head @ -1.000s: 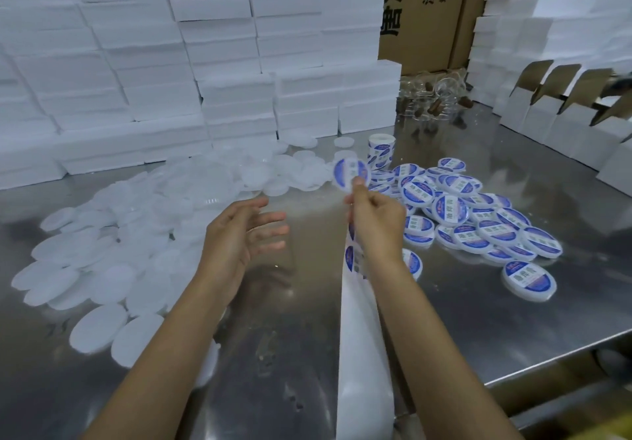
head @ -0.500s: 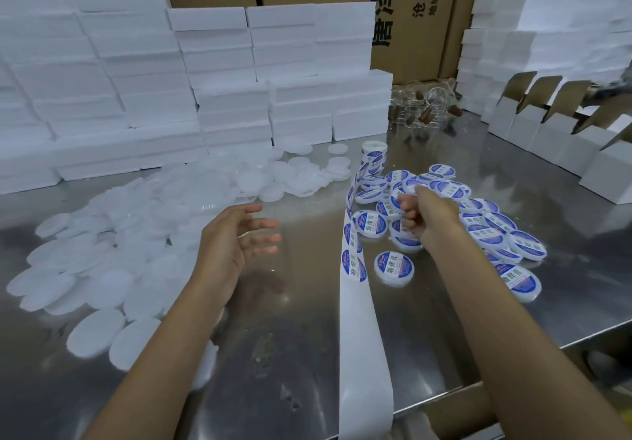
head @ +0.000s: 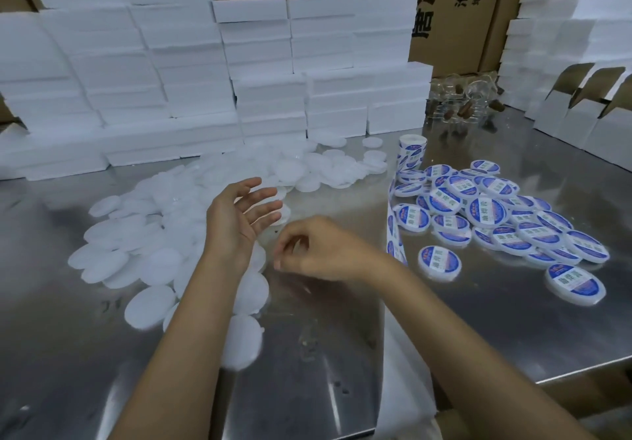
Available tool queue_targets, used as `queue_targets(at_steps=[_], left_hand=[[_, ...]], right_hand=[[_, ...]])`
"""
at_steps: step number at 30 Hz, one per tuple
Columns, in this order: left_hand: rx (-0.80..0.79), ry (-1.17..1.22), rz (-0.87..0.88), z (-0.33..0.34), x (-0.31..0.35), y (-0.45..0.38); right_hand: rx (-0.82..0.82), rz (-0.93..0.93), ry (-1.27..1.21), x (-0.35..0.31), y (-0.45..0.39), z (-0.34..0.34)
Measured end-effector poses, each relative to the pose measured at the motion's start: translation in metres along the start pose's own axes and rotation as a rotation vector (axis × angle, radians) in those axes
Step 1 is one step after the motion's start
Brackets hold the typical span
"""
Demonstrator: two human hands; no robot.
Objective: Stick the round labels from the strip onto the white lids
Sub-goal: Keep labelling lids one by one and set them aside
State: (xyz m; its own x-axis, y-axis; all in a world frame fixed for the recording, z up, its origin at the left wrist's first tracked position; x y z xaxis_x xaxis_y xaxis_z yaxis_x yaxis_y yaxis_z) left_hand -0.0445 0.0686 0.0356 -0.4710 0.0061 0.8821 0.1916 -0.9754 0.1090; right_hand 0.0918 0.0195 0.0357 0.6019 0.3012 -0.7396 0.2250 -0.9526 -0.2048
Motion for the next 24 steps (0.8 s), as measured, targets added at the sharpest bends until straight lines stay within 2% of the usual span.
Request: queue_targets(at_steps=[4, 6, 13, 20, 24], left_hand=[[0.017, 0.045, 0.017, -0.007, 0.009, -0.002], [0.024, 0.061, 0.023, -0.010, 0.012, -0.002], [0.031, 0.075, -0.005, -0.014, 0.013, -0.004], [0.002, 0.069, -0.021, -0.014, 0.011, -0.006], [-0.030, -0.013, -0.017, -0.005, 0.006, -0.007]], right_hand=[[-0.177, -0.108, 0.107, -0.012, 0.002, 0.017], [-0.240, -0.104, 0.128, -0.016, 0.003, 0.024], [-0.183, -0.185, 0.168, -0.020, -0.001, 0.041], [0.070, -0.038, -0.042, -0.004, -0.011, 0.026], [0.403, -0.009, -0.241, 0.001, -0.010, -0.005]])
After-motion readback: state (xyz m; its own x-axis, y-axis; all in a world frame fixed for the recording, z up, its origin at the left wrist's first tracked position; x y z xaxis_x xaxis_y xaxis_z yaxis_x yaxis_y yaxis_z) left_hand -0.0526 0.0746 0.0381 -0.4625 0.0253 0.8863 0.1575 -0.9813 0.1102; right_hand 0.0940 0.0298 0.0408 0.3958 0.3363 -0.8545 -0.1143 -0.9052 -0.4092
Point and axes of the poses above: each hand's wrist, its own y-axis away from the middle knuckle, its own z-axis out of the palm, x = y × z, the point moved 4 cm from there along -y, towards the middle knuckle, and after that the axes turned 9 degrees about x, right-handed, at the moved point
